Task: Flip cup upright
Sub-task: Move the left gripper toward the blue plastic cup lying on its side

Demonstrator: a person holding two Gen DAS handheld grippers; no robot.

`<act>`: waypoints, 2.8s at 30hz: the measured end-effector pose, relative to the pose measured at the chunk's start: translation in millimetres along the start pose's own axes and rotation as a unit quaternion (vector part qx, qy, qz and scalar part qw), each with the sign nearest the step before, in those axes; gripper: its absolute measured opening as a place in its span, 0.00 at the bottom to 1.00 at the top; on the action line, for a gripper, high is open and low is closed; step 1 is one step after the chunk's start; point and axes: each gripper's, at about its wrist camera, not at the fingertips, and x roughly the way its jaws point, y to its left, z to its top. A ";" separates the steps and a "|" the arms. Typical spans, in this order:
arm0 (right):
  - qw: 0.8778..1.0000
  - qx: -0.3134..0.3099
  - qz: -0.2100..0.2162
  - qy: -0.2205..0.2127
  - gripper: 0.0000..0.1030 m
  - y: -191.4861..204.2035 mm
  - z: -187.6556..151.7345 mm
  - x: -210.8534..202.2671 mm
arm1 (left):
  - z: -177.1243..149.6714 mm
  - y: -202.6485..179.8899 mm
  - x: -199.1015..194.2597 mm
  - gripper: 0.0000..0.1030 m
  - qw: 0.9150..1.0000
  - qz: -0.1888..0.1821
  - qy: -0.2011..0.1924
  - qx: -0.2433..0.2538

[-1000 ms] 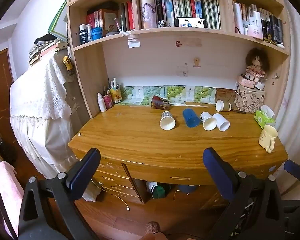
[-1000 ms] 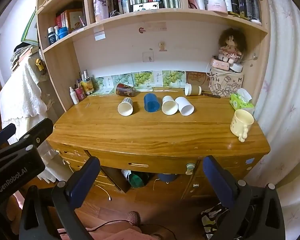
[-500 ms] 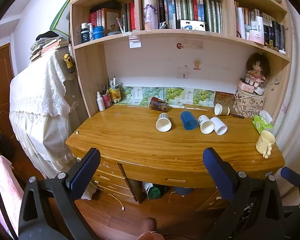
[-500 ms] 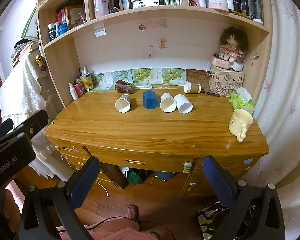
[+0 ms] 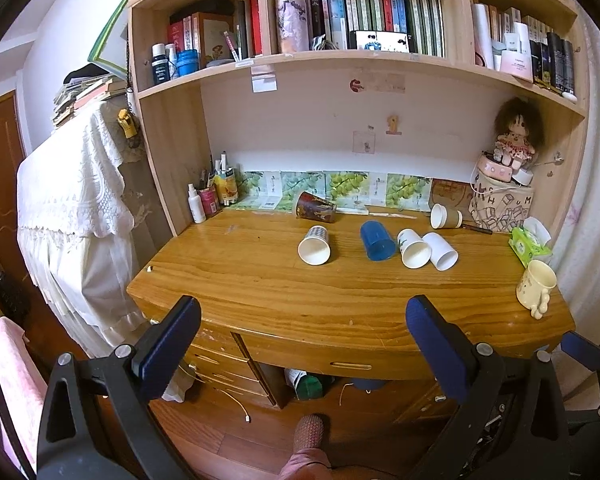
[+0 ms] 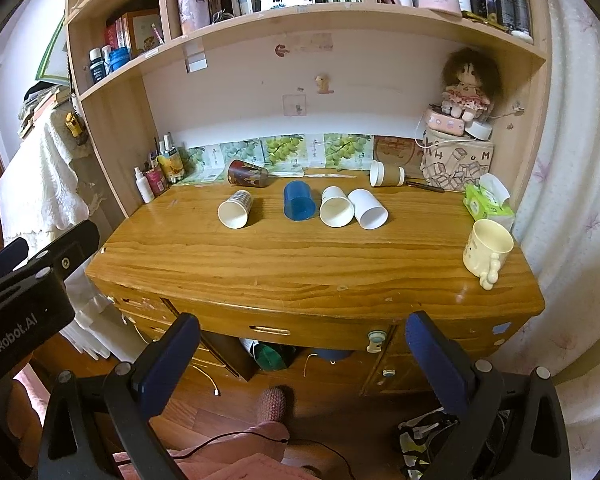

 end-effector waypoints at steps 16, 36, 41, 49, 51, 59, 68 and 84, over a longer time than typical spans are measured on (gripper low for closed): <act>0.999 0.011 -0.011 0.042 1.00 12.6 37.7 61.4 | 29.6 5.6 76.9 0.99 0.999 -0.017 0.050 0.006; 0.993 0.063 -0.022 0.099 1.00 39.6 118.7 164.9 | 98.2 30.2 201.4 0.99 0.992 -0.057 0.111 0.032; 0.991 0.077 -0.029 0.105 1.00 47.4 135.8 190.9 | 112.2 37.0 236.0 0.99 0.988 -0.072 0.131 0.035; 0.987 0.105 -0.042 0.114 1.00 51.7 149.6 221.4 | 125.4 47.5 276.1 0.99 0.983 -0.085 0.155 0.045; 0.985 0.113 -0.045 0.120 1.00 52.4 150.6 228.4 | 126.8 48.3 284.0 0.99 0.981 -0.090 0.163 0.048; 0.978 0.133 -0.069 0.146 1.00 49.8 146.0 242.8 | 125.5 36.3 316.2 0.99 0.967 -0.128 0.211 0.069; 0.968 0.162 -0.096 0.167 1.00 27.7 140.6 250.7 | 120.5 8.5 340.0 0.99 0.950 -0.160 0.251 0.096; 0.967 0.178 -0.059 0.170 0.99 -38.7 148.4 258.4 | 128.9 -58.4 357.6 0.99 0.937 -0.132 0.303 0.109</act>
